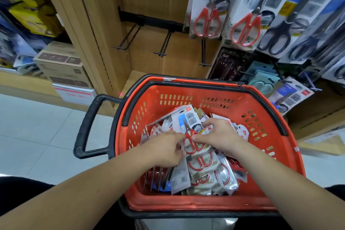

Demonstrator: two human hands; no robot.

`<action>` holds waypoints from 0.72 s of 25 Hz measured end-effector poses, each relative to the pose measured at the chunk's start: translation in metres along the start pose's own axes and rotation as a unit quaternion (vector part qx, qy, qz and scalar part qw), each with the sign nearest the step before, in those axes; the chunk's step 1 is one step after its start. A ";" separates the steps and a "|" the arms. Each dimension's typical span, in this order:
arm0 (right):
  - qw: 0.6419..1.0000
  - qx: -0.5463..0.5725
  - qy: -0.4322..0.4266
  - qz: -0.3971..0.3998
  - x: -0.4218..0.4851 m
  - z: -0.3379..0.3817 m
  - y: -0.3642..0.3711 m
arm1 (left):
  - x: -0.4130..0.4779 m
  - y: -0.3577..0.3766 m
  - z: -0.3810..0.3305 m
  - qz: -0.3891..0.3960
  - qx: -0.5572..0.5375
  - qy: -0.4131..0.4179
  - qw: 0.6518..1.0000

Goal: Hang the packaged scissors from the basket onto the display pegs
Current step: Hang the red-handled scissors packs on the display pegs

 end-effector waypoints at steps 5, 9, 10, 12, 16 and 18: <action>1.000 -0.025 0.011 -0.014 -0.008 0.000 0.004 | 0.005 0.007 -0.004 0.008 -0.044 0.009 0.999; 0.993 0.105 0.030 -0.043 -0.016 -0.011 -0.027 | 0.010 -0.001 -0.007 -0.039 -0.123 0.025 0.991; 0.989 0.126 0.031 -0.071 -0.019 -0.012 -0.047 | 0.011 -0.002 -0.009 -0.043 -0.133 0.024 0.990; 0.979 0.153 0.026 -0.131 -0.023 -0.018 -0.089 | 0.017 -0.003 -0.008 -0.050 -0.114 0.013 0.992; 0.973 0.173 0.007 -0.155 -0.033 -0.026 -0.115 | 0.023 -0.007 -0.007 -0.071 -0.045 0.000 0.996; 0.971 0.196 0.003 -0.136 -0.034 -0.027 -0.103 | 0.027 -0.011 -0.008 -0.094 -0.043 -0.010 0.995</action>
Point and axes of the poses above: each hand's wrist, its own x-axis towards the middle knuckle, its own y-axis out of the palm, z = x × y, the point moved 8 cm from there along x, towards the middle knuckle, and after that the axes turned 14 degrees about x, right-handed, at the moved point
